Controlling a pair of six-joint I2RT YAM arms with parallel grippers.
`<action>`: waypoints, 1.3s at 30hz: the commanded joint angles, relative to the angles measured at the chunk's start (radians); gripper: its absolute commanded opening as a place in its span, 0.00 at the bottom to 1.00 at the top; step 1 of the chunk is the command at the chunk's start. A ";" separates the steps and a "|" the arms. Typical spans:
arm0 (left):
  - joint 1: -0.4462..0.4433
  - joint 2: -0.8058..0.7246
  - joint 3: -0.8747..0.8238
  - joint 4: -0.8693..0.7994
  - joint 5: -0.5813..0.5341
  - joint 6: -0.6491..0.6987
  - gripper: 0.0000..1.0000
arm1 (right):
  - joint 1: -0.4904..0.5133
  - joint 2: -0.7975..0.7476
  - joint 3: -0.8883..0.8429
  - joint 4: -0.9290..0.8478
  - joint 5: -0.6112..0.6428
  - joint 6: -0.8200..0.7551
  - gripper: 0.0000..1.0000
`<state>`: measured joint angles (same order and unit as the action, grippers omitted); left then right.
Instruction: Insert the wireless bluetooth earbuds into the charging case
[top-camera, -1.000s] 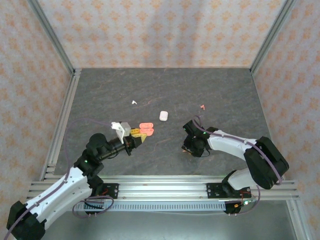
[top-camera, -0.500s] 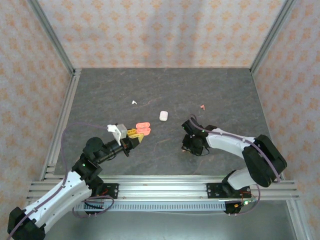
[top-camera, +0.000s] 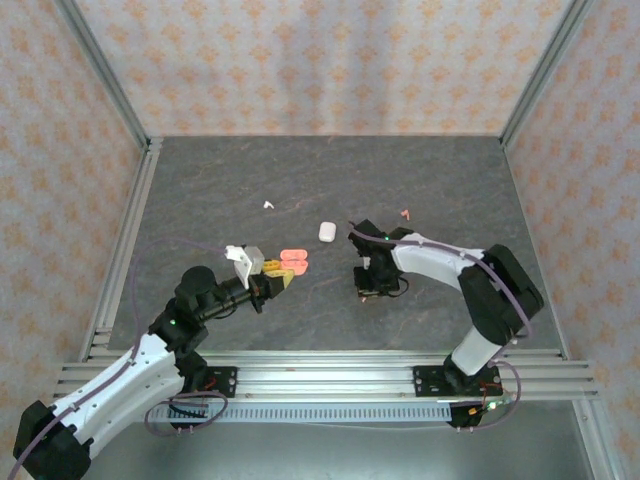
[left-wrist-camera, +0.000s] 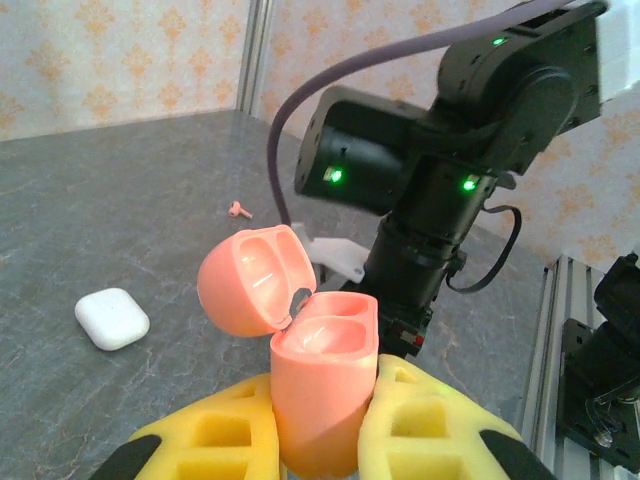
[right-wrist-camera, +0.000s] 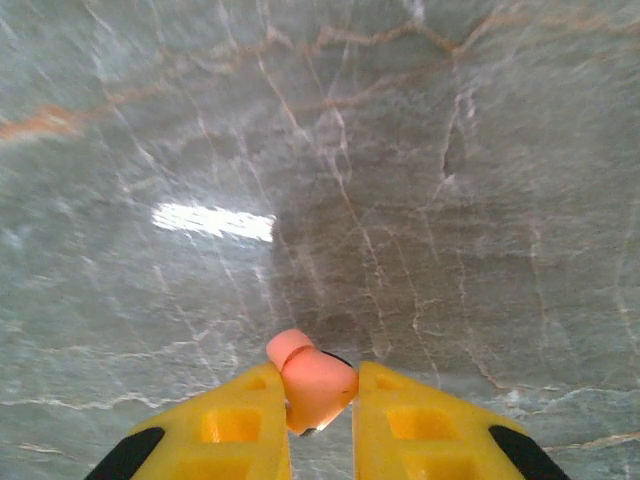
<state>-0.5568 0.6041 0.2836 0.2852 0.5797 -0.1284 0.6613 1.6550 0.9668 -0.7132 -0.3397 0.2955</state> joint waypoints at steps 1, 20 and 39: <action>-0.003 -0.018 0.037 -0.024 0.025 0.031 0.00 | 0.006 0.042 0.049 -0.109 0.018 -0.117 0.20; -0.004 -0.031 0.045 -0.066 0.000 0.064 0.00 | 0.006 -0.044 0.059 -0.080 0.013 0.412 0.52; -0.004 -0.021 0.046 -0.064 0.016 0.056 0.00 | 0.006 0.048 0.008 0.020 0.049 0.443 0.42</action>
<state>-0.5568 0.5877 0.2951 0.2157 0.5869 -0.0948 0.6624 1.6806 0.9741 -0.6979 -0.3161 0.7406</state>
